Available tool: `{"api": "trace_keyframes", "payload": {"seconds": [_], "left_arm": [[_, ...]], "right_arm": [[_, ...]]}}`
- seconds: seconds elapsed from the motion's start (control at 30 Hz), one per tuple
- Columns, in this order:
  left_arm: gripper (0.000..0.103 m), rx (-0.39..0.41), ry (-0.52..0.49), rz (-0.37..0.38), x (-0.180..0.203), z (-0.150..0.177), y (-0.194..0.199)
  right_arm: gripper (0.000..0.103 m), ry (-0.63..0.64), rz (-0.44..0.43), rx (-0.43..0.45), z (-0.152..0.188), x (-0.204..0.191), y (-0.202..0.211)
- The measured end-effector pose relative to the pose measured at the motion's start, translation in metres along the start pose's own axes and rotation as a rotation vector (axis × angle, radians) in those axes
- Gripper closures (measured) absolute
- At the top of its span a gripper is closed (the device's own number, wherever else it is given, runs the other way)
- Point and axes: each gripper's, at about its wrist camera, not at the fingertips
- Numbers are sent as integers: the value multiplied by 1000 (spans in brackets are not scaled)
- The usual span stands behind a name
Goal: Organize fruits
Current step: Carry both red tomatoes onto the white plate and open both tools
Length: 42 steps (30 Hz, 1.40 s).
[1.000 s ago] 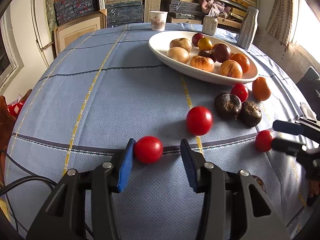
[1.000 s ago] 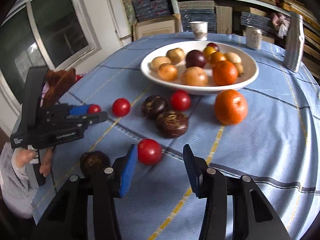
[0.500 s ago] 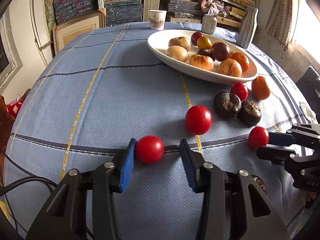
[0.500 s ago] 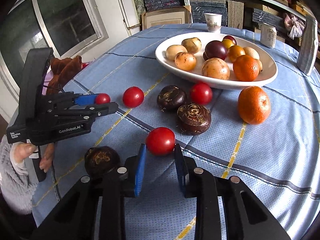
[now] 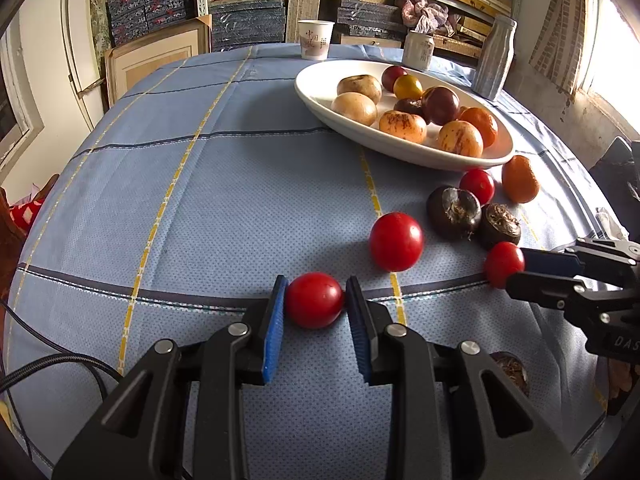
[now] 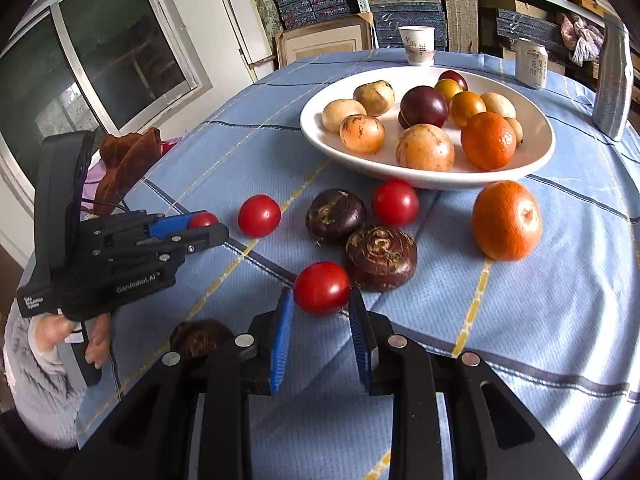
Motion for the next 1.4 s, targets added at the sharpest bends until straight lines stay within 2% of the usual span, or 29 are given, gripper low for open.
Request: {"api": "trace_keyframes", "payload": {"seconds": [0.07, 0.1, 0.2, 0.33, 0.53, 0.67, 0.8, 0.97, 1.1, 1.27, 1.4], "left_arm": [[74, -1, -2, 0, 0, 0, -1], [74, -2, -4, 0, 0, 0, 0], [74, -2, -5, 2, 0, 0, 0], [74, 0, -1, 6, 0, 0, 0], [77, 45, 4, 30, 1, -2, 9], [77, 67, -12, 53, 8, -9, 17], [77, 106, -32, 55, 20, -43, 31], [77, 186, -40, 53, 47, -110, 36], [77, 177, 5, 64, 60, -149, 2], [77, 125, 109, 89, 48, -179, -47], [77, 87, 147, 78, 41, -193, -81]], "right_arm": [[71, -8, -12, -3, -3, 2, -3], [67, -14, -27, -19, -4, 3, -7], [72, -27, -39, -14, -6, 4, -10], [73, -27, -37, 6, -6, 3, -6], [73, -38, -38, 74, -2, 6, 12], [73, -63, 1, 161, -3, 17, 38], [73, -116, 25, 239, -26, 41, 69], [73, -146, 104, 319, -75, 68, 99], [73, -153, 148, 288, -99, 83, 75], [73, -164, 144, 216, -119, 95, 18], [73, -117, 161, 169, -133, 90, -24]]}}
Point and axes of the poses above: each gripper's, at about its wrist camera, not at the fingertips, and y roughly against the way its jaws point, x to its right, z to its underside, and after that the axes turned 10 degrees about y, right-handed
